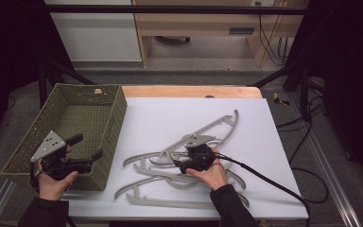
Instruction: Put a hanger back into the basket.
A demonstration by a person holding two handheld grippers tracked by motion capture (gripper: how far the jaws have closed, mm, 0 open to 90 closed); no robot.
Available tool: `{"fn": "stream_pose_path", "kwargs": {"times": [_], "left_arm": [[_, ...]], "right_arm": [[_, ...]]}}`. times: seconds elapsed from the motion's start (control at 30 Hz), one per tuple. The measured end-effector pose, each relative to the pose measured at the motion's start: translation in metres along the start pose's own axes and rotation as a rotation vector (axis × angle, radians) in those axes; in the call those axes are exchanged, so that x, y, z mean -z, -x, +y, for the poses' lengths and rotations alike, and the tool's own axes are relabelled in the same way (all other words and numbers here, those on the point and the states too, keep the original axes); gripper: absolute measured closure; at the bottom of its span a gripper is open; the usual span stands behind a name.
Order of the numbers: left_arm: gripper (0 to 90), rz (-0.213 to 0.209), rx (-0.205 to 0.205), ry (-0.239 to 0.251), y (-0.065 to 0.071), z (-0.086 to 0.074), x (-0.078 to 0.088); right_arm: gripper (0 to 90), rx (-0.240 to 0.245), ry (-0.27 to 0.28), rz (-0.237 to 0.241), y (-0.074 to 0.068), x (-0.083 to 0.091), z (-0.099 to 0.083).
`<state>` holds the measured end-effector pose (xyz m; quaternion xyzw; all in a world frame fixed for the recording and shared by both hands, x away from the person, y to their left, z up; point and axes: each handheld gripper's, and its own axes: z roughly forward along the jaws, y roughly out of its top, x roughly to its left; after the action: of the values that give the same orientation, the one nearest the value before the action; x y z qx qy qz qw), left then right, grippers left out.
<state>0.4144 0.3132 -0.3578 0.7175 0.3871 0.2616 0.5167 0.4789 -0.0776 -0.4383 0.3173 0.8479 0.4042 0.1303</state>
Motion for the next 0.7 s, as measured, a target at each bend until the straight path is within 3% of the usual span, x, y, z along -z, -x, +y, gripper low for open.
{"fn": "stream_pose_path", "kwargs": {"times": [0.23,0.3,0.43,0.7], "left_arm": [[6.7,0.002,0.001,0.003,0.000,0.001,0.001],[6.7,0.002,-0.004,0.000,0.000,0.001,0.002],[6.7,0.001,-0.004,0.002,0.000,0.001,0.002],[6.8,0.001,0.001,0.005,0.000,0.001,0.001]], "right_arm": [[38.3,0.060,-0.089,0.030,-0.010,-0.025,-0.001],[42.4,0.061,-0.093,0.046,-0.010,-0.030,-0.003],[51.0,0.065,-0.114,0.024,-0.009,-0.036,-0.005],[53.1,0.105,-0.134,0.030,-0.008,-0.039,-0.007]]}}
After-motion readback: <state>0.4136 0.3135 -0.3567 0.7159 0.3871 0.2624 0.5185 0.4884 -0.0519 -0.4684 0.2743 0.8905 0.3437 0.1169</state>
